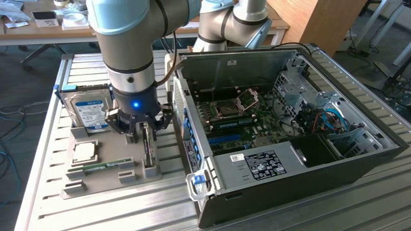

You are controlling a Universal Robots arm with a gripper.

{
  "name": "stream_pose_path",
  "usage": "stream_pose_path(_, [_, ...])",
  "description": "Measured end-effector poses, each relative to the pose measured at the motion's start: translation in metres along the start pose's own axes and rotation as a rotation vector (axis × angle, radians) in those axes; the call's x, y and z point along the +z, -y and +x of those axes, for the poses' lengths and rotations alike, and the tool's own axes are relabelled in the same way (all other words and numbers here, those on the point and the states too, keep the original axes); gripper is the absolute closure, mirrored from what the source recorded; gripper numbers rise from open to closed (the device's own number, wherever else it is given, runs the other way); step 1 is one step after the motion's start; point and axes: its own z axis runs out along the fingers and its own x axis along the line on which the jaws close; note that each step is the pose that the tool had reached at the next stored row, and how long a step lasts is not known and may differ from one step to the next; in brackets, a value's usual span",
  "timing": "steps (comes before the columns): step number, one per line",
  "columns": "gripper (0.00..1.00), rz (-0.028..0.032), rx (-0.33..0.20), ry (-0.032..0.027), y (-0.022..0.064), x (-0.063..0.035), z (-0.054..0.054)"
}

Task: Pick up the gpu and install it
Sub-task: 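Pick up the gpu and move the gpu toward the slot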

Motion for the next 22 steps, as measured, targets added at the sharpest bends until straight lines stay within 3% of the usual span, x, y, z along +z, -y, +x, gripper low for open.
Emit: stream_pose_path(22, [0.51,0.0002,0.0,-0.0001,0.0002,0.0054,0.0])
